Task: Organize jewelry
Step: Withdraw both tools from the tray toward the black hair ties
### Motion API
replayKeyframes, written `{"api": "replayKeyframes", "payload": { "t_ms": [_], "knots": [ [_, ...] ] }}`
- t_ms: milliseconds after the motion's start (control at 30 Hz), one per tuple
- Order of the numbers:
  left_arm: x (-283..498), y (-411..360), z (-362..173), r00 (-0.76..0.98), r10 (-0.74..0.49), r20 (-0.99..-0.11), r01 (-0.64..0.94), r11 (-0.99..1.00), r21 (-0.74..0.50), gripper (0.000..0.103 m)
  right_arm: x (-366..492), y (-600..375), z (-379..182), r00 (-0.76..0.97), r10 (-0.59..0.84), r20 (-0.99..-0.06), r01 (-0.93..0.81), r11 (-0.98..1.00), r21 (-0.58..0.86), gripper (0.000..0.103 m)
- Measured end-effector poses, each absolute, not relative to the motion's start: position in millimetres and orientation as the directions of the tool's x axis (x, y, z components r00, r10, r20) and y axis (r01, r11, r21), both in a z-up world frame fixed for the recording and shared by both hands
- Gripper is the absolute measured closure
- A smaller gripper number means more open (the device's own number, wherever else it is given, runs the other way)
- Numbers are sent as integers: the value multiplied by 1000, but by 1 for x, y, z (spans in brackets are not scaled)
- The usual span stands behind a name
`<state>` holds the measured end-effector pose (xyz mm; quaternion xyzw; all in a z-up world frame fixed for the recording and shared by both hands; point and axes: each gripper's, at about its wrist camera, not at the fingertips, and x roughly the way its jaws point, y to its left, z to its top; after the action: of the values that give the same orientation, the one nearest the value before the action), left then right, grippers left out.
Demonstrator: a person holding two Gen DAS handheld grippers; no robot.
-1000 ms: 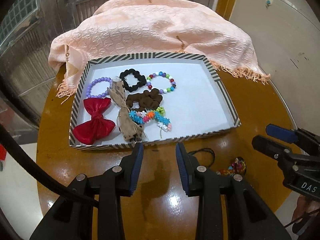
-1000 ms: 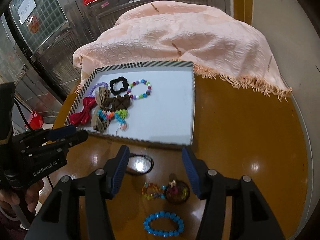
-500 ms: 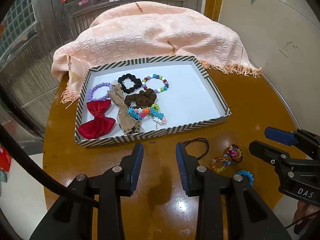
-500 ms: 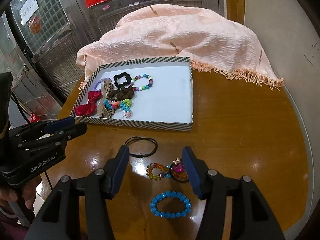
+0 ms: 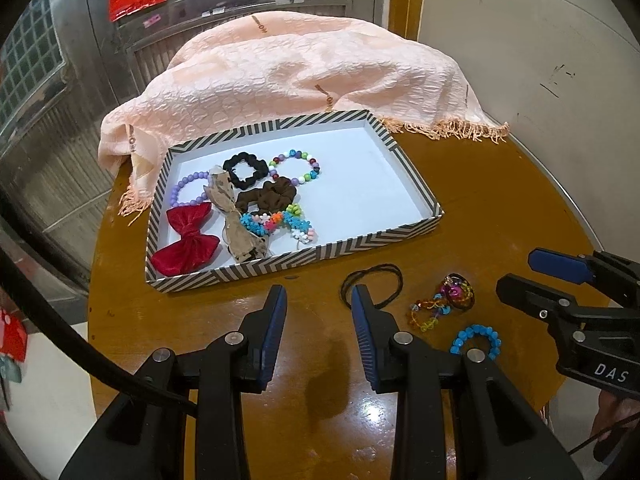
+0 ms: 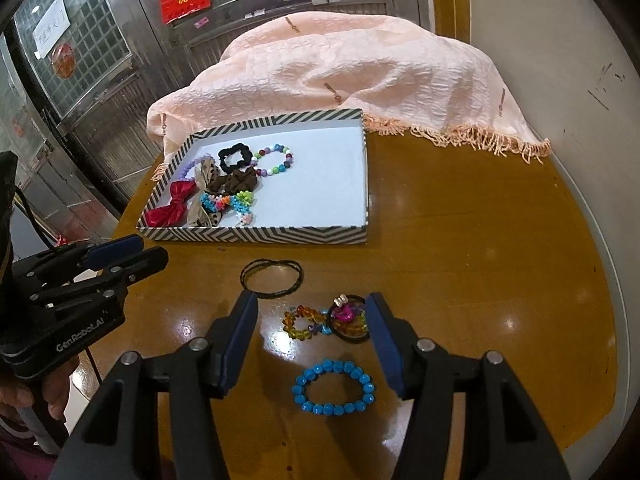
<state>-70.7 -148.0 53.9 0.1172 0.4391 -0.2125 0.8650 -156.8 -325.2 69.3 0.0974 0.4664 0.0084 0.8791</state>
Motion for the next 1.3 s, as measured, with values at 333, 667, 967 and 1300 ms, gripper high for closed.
{"api": "replayKeyframes", "payload": {
  "t_ms": [333,667,967,1300],
  "knots": [
    [-75,-149,56,535,-270,-800,478,878,24,82,-163,-329,69,568,101,-817,85,980,180,44],
    [-72,-149,53,525,-266,-808,476,879,20,82,-160,-331,61,545,101,-833,95,979,181,43],
    [-64,-149,43,491,-273,-827,480,877,-6,82,-156,-333,55,525,98,-845,99,980,175,43],
    [-49,-139,5,327,-344,-880,489,859,-155,82,-159,-347,35,475,86,-876,128,978,165,43]
  ]
}}
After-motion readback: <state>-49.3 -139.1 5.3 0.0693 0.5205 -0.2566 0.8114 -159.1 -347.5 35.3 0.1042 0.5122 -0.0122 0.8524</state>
